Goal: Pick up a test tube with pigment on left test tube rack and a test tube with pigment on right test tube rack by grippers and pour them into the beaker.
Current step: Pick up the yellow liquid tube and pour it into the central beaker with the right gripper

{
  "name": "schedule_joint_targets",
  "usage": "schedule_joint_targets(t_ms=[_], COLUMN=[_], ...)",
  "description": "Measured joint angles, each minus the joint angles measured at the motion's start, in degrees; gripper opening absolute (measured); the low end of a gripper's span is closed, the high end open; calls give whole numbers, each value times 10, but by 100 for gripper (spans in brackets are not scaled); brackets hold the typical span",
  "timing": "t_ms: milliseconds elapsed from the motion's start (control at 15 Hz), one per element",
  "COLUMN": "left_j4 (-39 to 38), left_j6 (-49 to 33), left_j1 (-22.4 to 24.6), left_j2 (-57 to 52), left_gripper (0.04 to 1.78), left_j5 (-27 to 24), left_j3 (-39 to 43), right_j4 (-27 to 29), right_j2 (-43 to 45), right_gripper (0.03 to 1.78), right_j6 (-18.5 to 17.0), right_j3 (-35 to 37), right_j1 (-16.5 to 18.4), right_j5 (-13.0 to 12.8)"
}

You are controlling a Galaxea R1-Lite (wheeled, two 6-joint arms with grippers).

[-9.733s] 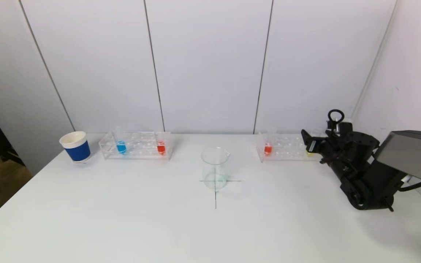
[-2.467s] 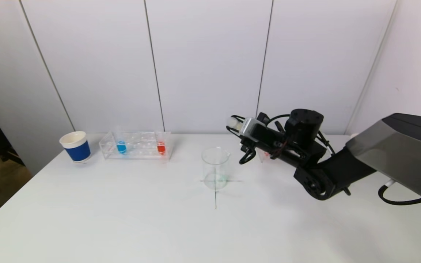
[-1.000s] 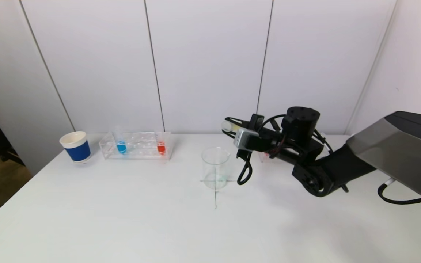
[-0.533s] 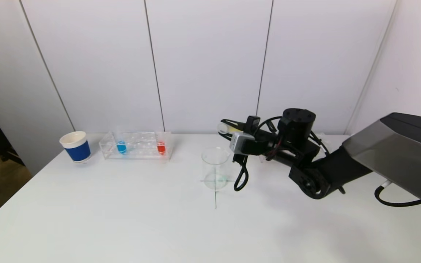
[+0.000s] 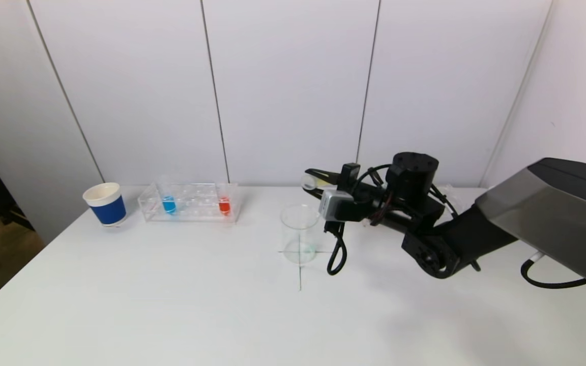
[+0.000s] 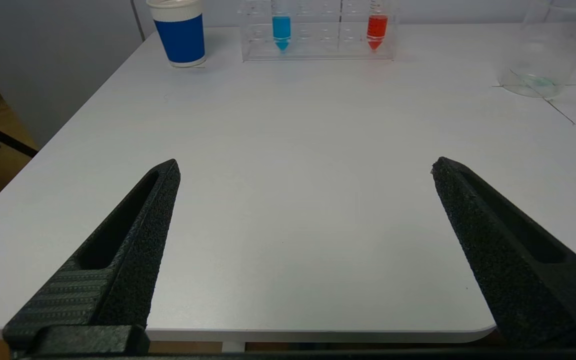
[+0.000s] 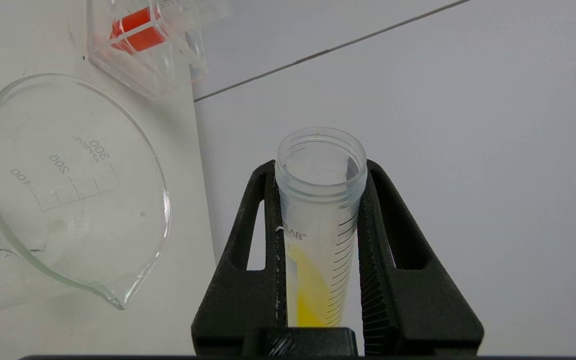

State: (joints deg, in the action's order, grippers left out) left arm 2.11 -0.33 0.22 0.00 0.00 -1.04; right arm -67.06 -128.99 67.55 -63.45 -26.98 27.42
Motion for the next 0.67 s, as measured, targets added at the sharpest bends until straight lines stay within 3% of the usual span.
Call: schedule_joint_targets(t_ms=[667], left_j4=[0], left_j6=[0], left_j1=[0], left_j2=[0], left_gripper=[176], left_j5=[0], left_j3=[0], right_j4=[16], right_j2=[-5], right_gripper=[47], right_j6=[77], right_j3=[-2], right_j1=[4], right_j5=[-9])
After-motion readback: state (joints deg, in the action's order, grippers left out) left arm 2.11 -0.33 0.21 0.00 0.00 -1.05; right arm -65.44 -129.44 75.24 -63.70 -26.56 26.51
